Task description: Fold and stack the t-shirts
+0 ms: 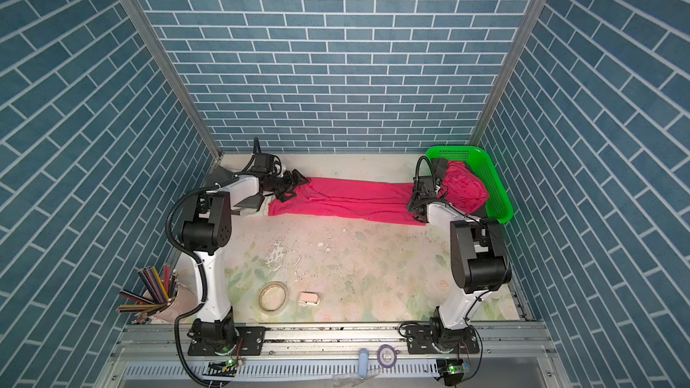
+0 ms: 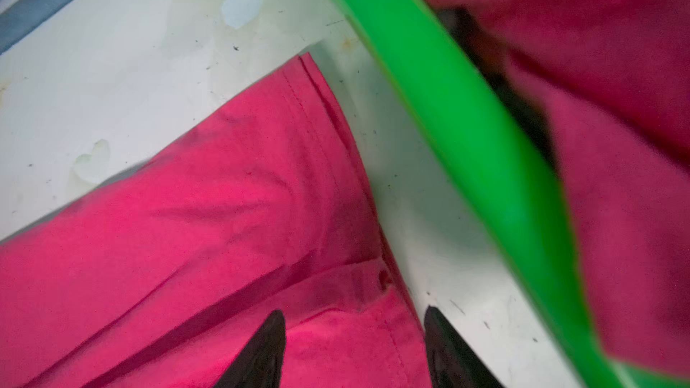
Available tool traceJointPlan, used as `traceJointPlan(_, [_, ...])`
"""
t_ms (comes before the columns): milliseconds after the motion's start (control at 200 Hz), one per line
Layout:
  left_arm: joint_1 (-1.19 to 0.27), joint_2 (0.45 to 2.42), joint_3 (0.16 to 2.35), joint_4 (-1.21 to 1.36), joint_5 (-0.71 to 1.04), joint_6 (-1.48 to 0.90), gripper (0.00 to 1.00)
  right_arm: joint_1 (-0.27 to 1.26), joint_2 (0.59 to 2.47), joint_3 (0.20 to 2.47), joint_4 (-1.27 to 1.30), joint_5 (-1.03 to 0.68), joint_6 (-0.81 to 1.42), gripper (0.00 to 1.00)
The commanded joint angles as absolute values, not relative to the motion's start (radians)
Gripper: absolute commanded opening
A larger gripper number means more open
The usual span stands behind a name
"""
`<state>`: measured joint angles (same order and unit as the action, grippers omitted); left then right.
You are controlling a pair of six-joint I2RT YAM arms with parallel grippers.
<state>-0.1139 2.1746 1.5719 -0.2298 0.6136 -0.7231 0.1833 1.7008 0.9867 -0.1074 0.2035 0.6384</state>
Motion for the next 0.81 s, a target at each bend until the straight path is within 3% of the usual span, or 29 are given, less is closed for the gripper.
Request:
traceJointPlan(0, [-0.116, 2.15, 1.613, -0.31, 0.551, -0.663, 0.86, 0.203, 1.6, 0.958, -0.153, 0.177, 0.63, 0.68])
traceJointPlan(175, [-0.138, 2.016, 1.627, -0.423, 0.378, -0.543, 0.87, 0.212, 1.505, 0.825, -0.134, 0.136, 0.669, 0.77])
traceJointPlan(390, [-0.216, 1.82, 1.436, -0.409, 0.141, -0.478, 0.87, 0.23, 1.539, 0.743, -0.092, 0.123, 0.686, 0.79])
traceJointPlan(800, [-0.123, 1.655, 0.981, -0.072, 0.466, -0.836, 0.87, 0.206, 1.629, 0.758, -0.025, 0.092, 0.763, 0.84])
